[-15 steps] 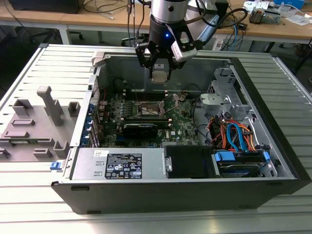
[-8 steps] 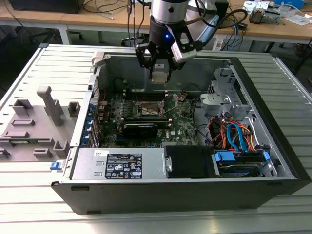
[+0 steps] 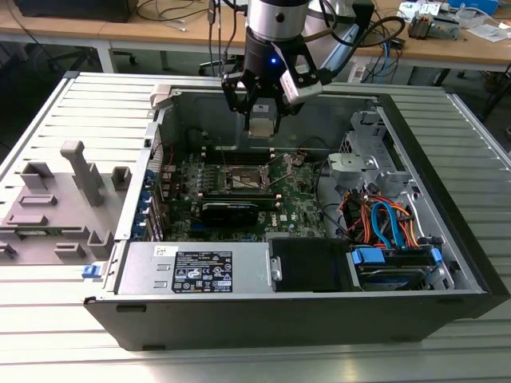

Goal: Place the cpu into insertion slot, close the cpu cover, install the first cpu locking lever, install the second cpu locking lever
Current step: 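Place the cpu into insertion slot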

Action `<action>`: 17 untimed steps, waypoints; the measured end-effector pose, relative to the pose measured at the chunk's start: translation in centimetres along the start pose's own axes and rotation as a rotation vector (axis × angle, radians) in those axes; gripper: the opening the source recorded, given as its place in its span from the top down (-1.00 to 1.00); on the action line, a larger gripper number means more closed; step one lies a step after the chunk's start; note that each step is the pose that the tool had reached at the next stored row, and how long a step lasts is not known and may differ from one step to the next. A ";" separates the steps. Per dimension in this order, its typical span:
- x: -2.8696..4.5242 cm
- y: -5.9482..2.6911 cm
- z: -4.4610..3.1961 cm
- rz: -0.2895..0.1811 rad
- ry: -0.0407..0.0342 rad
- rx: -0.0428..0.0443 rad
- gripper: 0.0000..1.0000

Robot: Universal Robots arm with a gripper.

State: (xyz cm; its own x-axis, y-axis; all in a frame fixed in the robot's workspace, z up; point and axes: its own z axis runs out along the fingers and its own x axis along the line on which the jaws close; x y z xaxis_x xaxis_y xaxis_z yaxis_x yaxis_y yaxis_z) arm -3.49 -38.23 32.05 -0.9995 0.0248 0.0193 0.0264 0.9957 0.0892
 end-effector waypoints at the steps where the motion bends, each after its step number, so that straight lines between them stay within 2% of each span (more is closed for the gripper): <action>1: 0.00 -0.02 0.03 0.000 0.0000 0.0000 -0.09; 17: -0.01 -0.26 0.34 0.000 0.0000 0.0000 -0.09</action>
State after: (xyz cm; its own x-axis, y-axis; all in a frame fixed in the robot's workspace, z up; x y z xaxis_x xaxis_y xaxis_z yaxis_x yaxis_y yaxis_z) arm -3.49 -38.46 31.69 -0.9995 0.0248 0.0193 0.0264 0.9957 0.0892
